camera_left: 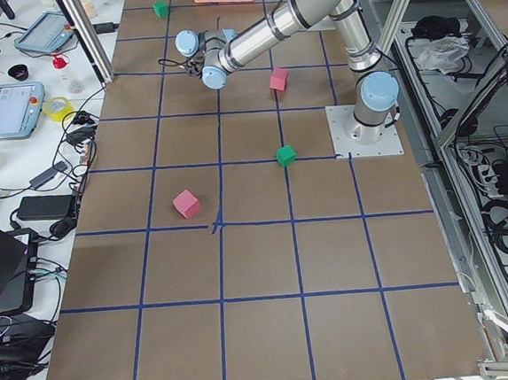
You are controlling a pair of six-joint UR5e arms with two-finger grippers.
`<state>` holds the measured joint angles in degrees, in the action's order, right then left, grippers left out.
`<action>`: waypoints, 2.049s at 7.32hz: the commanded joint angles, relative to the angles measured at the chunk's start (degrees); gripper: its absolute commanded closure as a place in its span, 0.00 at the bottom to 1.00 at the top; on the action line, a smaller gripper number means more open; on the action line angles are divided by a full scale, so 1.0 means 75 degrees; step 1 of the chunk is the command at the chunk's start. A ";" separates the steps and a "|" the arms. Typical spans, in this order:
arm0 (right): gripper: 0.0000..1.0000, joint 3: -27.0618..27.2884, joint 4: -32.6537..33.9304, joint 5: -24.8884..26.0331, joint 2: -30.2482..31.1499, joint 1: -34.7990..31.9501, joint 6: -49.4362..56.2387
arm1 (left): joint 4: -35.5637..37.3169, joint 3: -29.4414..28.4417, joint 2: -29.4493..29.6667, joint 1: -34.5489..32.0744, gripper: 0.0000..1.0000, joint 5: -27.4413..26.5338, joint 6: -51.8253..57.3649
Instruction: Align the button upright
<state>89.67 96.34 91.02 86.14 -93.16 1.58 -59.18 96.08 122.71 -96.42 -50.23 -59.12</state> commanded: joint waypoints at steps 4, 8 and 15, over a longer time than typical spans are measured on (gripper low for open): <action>0.00 0.0009 0.0021 -0.0007 0.0000 0.0000 0.0000 | 0.0274 -0.0013 -0.0060 0.0000 0.00 0.0006 -0.0005; 0.00 0.0009 0.0010 0.0005 -0.0012 0.0000 -0.0012 | 0.0122 -0.0926 -0.1474 -0.0117 0.00 -0.2327 0.0504; 0.00 0.0009 0.0080 -0.0018 -0.0012 0.0000 -0.0012 | -0.2344 -0.1219 -0.3634 0.0934 0.00 -0.4822 0.8123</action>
<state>89.78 96.82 90.95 86.05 -93.17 1.49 -70.54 87.89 97.07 -92.03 -84.51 -6.35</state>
